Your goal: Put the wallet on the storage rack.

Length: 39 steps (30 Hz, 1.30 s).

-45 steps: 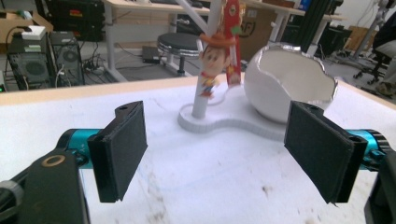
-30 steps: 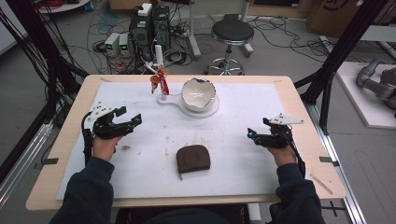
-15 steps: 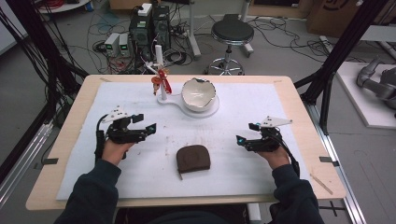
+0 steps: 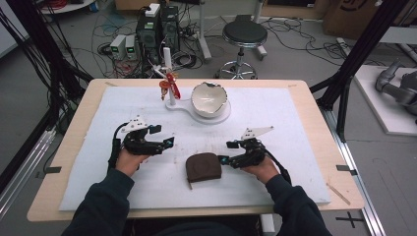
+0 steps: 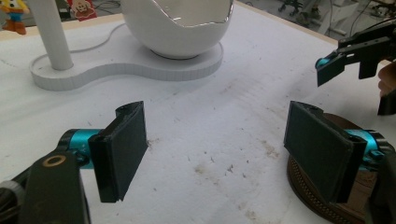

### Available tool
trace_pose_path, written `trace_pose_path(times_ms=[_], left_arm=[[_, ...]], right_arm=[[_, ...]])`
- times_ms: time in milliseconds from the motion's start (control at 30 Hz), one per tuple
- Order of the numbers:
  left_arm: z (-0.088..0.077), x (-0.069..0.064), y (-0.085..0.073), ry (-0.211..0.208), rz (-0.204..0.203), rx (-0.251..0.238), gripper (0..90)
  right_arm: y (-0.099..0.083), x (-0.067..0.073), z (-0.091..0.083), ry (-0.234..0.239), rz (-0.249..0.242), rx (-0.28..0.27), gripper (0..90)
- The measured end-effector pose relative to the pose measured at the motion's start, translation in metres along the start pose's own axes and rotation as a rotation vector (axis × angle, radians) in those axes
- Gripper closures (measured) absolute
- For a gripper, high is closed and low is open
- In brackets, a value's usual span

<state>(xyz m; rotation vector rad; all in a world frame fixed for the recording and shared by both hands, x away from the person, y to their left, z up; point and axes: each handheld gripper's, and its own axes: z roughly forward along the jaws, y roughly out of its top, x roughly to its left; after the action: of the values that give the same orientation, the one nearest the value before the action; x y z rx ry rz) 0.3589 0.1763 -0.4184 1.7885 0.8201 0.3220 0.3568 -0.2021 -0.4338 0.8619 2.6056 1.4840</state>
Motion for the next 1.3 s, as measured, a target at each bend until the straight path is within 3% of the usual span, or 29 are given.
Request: trace_pose_path(times_ms=[167,233,367,567,733,800,933,1033,1167,1300], left_arm=[[0.005,-0.004,-0.002,-0.060,-0.005,0.039,23.2],[0.008,-0.006,-0.004,-0.087,-0.004,0.067,23.3],[0.014,-0.010,-0.006,-0.139,0.001,0.116,25.2],[0.020,-0.012,-0.009,-0.200,-0.016,0.155,26.3],[0.021,-0.013,-0.010,-0.260,-0.036,0.148,26.3],[0.020,-0.014,-0.009,-0.290,-0.047,0.144,26.3],[0.020,-0.015,-0.010,-0.322,-0.054,0.144,26.3],[0.023,-0.017,-0.012,-0.345,-0.063,0.180,26.3],[0.031,-0.023,-0.015,-0.383,-0.045,0.229,26.3],[0.040,-0.030,-0.018,-0.385,-0.039,0.263,26.3]], right_arm=[[0.001,0.012,0.021,0.083,-0.020,0.068,24.8],[0.000,0.016,0.031,0.090,-0.051,0.122,26.0],[0.001,0.014,0.033,0.113,-0.060,0.135,30.1],[0.003,0.020,0.031,0.094,-0.142,0.131,32.9],[0.005,0.029,0.028,0.060,-0.277,0.116,33.0],[0.005,0.031,0.027,0.047,-0.308,0.118,33.1],[0.005,0.033,0.027,0.036,-0.335,0.112,33.2],[0.005,0.034,0.026,0.030,-0.356,0.110,33.1],[0.005,0.035,0.026,0.027,-0.378,0.106,33.1],[0.005,0.037,0.026,0.016,-0.412,0.101,33.1]])
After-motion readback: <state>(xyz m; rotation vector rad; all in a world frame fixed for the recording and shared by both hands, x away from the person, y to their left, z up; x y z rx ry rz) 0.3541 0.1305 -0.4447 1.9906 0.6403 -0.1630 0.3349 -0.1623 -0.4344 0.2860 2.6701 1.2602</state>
